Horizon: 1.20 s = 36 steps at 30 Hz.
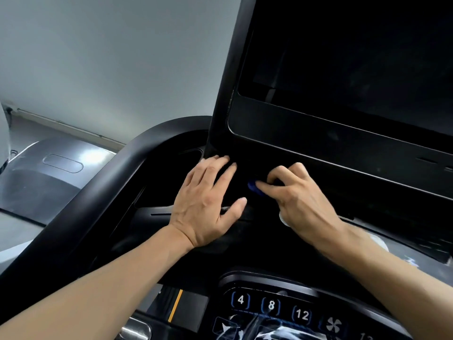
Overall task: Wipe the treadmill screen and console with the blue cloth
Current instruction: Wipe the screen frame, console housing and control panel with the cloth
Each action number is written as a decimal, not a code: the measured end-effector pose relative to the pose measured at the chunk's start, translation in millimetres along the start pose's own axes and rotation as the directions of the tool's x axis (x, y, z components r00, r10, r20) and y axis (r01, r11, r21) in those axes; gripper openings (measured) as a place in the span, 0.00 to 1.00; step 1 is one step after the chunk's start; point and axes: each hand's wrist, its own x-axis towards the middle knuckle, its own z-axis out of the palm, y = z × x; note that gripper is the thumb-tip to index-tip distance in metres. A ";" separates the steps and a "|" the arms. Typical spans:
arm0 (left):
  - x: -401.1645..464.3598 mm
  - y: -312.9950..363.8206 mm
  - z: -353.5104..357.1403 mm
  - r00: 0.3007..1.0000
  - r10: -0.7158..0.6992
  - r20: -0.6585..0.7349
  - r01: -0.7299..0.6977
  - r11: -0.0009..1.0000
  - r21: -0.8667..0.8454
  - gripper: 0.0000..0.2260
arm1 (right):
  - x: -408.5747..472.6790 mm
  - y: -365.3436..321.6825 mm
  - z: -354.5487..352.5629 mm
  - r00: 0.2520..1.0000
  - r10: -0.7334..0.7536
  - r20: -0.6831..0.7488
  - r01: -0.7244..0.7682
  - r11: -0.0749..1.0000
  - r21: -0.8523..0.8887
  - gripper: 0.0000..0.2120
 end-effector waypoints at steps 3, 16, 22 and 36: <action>-0.3 2.9 -3.3 0.981 0.098 0.165 -0.106 0.994 0.039 0.40 | -4.2 7.4 -0.1 0.999 -0.041 0.029 0.040 0.999 0.016 0.20; 17.1 13.9 -31.5 0.804 0.016 0.594 -0.108 0.987 0.119 0.66 | -5.8 7.2 -2.4 0.997 -0.043 0.056 0.042 0.999 0.010 0.23; 15.3 13.4 -30.6 0.804 0.009 0.595 -0.088 0.991 0.104 0.66 | -33.0 18.7 -11.8 0.999 0.048 0.000 -0.048 0.999 -0.009 0.20; 17.7 43.4 -24.1 0.830 -0.079 0.552 0.002 0.990 0.139 0.43 | -39.0 19.9 -15.0 0.978 0.196 -0.063 -0.203 0.970 -0.131 0.16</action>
